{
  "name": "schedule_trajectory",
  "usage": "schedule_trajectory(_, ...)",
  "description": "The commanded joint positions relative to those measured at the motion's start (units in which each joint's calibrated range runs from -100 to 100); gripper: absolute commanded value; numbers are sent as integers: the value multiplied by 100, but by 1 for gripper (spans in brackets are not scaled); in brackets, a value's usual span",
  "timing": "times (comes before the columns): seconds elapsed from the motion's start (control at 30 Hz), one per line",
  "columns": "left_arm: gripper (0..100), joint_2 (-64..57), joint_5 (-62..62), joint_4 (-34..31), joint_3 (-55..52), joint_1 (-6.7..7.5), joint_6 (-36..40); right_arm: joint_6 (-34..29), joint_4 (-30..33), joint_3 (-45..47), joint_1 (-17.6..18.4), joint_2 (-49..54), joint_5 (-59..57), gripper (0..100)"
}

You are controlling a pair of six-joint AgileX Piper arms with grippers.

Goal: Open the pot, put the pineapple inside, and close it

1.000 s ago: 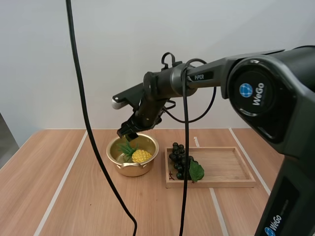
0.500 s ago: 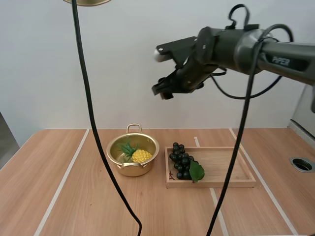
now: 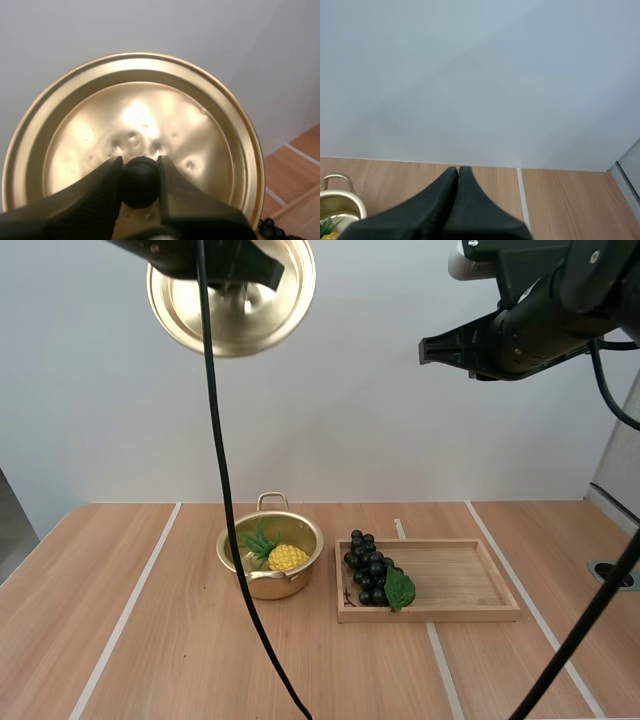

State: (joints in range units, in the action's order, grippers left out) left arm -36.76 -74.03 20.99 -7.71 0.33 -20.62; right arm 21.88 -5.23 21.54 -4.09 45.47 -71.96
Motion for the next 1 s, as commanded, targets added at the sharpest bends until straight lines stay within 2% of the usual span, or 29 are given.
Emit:
schedule_trajectory(0.0,0,-5,471,199,-561,-5,-157,-58,148,19,-28,235,-536,0)
schedule_trajectory(0.13,0,-5,859,220,-1304,-5,-328,-71,377,30,-28,326,-1135,0)
schedule_trajectory(0.27,0,-5,1305,255,-1961,-5,-419,-236,617,459,-36,510,-1004,0)
schedule_trajectory(0.67,0,107,1958,508,-2880,2,-591,-348,491,2902,-341,978,2105,0)
schedule_trajectory(0.77,0,283,1958,606,-2936,2,-601,-348,523,3286,-341,965,2793,0)
schedule_trajectory(0.97,0,779,1958,714,-2945,2,-601,-348,592,3534,-341,880,3408,0)
